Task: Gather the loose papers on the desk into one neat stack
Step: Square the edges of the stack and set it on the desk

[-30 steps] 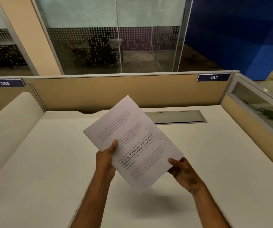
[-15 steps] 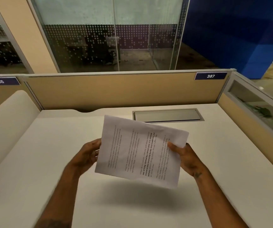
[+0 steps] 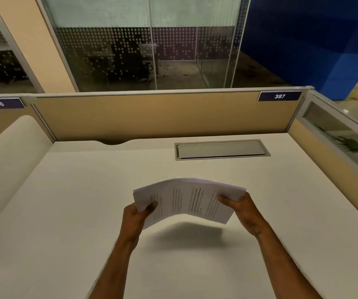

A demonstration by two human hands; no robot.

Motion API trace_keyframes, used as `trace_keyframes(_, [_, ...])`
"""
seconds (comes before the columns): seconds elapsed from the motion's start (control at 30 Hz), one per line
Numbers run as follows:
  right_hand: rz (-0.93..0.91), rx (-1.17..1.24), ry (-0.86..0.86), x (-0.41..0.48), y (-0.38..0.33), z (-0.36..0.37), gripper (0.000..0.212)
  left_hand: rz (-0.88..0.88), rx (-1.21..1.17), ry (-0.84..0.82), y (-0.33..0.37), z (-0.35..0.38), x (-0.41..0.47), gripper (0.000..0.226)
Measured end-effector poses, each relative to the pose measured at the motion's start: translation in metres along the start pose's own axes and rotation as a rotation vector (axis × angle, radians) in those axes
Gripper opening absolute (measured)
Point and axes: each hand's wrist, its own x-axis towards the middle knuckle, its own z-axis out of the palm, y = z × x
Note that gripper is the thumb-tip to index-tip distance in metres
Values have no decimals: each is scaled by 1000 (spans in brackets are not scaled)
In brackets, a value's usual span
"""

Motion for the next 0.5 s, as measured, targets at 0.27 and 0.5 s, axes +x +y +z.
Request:
trace_keyframes(0.27, [65, -44, -18, -2, 12, 3, 18, -69, 14, 34, -18, -3, -1, 50])
trace_keyframes(0.5, [103, -29, 24, -3, 23, 6, 31, -103, 37, 37, -26, 5, -1, 46])
